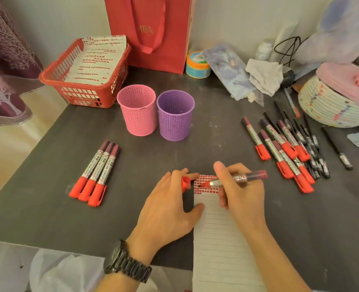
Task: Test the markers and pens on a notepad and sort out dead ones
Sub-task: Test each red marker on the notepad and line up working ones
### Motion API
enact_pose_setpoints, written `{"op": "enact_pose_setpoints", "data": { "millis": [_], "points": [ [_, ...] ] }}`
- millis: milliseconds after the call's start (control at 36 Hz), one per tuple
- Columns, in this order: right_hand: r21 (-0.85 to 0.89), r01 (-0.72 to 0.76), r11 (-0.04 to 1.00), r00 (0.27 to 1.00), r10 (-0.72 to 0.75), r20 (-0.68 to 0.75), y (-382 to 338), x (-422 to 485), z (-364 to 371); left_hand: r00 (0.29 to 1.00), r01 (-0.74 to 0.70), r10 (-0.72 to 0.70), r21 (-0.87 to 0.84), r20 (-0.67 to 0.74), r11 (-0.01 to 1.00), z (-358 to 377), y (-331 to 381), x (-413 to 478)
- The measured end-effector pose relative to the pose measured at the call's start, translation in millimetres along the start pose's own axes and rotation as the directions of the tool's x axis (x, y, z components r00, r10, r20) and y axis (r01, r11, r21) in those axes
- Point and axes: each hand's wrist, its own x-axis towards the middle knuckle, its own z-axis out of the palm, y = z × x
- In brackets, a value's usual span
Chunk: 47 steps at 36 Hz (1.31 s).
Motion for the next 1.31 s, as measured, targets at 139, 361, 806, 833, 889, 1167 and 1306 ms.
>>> {"op": "enact_pose_setpoints", "data": {
  "millis": [139,361,806,833,889,1167,1306],
  "points": [
    [-0.132,0.067,0.989,0.993,-0.079,-0.086,16,-4,2,1.000,0.008,-0.008,-0.013,-0.008,1.000,2,-2,1],
    [-0.124,0.027,0.992,0.988,-0.045,-0.147,14,-1,6,0.999,0.002,-0.003,-0.011,-0.042,1.000,6,-7,5],
    [-0.168,0.052,0.984,0.989,-0.074,-0.128,17,-1,6,0.998,-0.013,0.012,-0.006,-0.065,1.000,7,-5,5],
    [-0.170,0.054,0.984,0.989,-0.076,-0.126,17,-1,6,0.998,-0.009,0.008,-0.006,-0.063,1.000,8,-5,5],
    [-0.174,0.057,0.983,0.989,-0.080,-0.124,18,-1,6,0.998,0.002,-0.002,-0.010,-0.059,1.000,8,-5,5],
    [-0.199,0.043,0.979,0.989,-0.069,-0.128,14,-1,6,0.998,0.003,-0.004,-0.010,-0.055,1.000,7,-5,4],
    [-0.217,0.044,0.975,0.989,-0.073,-0.127,13,0,6,0.999,0.008,-0.009,-0.006,-0.052,1.000,8,-6,5]
  ]
}}
